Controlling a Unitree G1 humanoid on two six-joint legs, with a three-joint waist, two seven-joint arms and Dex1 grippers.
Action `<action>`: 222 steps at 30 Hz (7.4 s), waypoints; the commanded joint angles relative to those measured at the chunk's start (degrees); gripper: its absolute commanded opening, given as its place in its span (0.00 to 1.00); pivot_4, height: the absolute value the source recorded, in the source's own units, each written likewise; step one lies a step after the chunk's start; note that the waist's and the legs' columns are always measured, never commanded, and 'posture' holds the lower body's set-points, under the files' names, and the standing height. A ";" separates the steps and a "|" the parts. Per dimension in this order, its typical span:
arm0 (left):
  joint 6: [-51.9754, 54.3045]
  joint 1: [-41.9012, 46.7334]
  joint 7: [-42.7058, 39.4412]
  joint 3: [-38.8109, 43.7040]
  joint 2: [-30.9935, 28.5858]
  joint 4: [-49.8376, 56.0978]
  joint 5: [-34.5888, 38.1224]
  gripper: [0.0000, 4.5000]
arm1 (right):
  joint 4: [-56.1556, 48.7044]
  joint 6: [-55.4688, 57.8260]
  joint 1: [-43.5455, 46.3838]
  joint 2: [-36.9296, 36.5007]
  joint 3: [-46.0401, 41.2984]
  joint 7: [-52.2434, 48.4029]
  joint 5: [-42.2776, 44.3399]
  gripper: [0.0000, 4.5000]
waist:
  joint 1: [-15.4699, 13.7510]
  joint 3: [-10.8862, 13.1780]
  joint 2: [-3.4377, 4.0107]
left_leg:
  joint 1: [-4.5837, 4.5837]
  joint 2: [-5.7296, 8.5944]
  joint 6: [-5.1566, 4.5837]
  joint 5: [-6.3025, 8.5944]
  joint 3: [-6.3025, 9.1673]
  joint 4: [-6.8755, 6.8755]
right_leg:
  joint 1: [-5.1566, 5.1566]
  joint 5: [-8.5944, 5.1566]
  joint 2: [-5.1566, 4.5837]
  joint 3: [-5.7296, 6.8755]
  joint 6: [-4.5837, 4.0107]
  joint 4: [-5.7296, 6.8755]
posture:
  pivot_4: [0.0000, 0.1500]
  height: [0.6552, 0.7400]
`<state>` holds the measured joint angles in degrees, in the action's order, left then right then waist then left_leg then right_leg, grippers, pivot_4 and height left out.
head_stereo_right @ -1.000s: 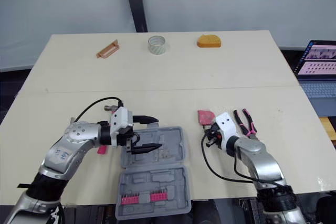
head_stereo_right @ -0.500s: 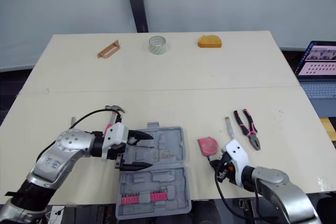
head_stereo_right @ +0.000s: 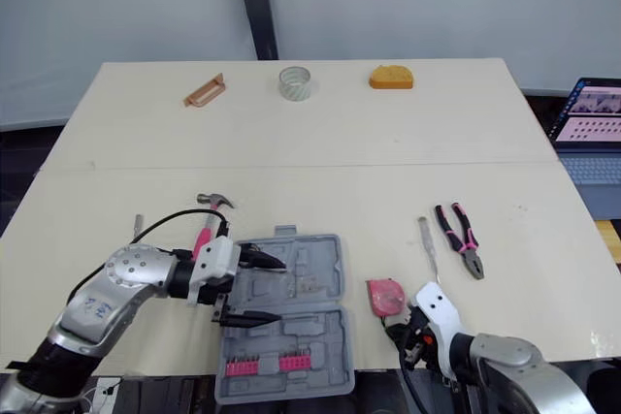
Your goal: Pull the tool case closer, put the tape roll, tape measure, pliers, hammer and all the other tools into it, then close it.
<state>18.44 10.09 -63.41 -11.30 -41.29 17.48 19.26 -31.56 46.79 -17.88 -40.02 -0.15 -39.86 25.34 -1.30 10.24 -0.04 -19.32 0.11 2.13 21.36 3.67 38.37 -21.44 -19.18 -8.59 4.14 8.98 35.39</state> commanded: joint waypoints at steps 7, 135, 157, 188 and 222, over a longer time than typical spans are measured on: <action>-0.15 0.94 -0.13 -0.39 0.12 1.62 -0.10 1.00 | -2.57 1.42 1.02 -2.58 -0.82 -3.26 3.05 0.20 | -0.01 0.00 0.00 | 0.00 0.00 0.00 0.00 0.00 0.01 | 0.00 0.00 0.00 0.00 0.00 0.00 | 1.00 1.00; -12.13 -19.38 17.22 11.55 4.63 5.85 -5.72 1.00 | 19.18 -2.06 69.49 6.03 45.98 -29.56 -41.56 0.64 | 1.69 0.10 0.17 | -0.93 0.02 -0.10 0.07 0.30 0.69 | -0.57 0.26 0.02 0.22 0.15 -0.05 | 1.00 1.00; -11.10 -18.39 17.49 11.52 4.55 5.96 -5.41 1.00 | 21.51 -5.23 67.92 8.57 45.55 -29.21 -43.71 0.64 | 1.73 0.10 0.17 | -0.93 0.02 -0.10 0.07 0.29 0.69 | -0.61 0.26 0.02 0.22 0.15 0.03 | 1.00 1.00; -7.70 -16.63 18.02 11.44 5.04 8.12 -4.64 1.00 | 18.55 -4.07 66.63 8.50 38.97 -29.27 -40.20 0.99 | 2.57 0.10 0.17 | -0.98 0.02 -0.10 0.07 0.30 0.67 | -0.74 0.26 0.02 0.21 0.15 0.15 | 1.00 1.00; -7.03 -15.38 16.22 12.26 4.04 7.35 -4.02 1.00 | 29.24 -28.41 47.65 14.51 20.16 -21.44 -21.56 0.01 | 2.83 0.09 0.16 | -0.99 0.02 -0.10 0.07 0.12 0.67 | -0.87 0.26 -0.02 0.18 0.15 0.25 | 1.00 1.00</action>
<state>12.37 -5.53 -46.91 -0.01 -36.90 24.00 14.27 -0.63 19.29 30.11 -25.79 20.10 -61.76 2.91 1.53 10.33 0.12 -20.31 0.13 2.03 21.43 3.79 39.05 -22.31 -18.92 -8.62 4.32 9.12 35.64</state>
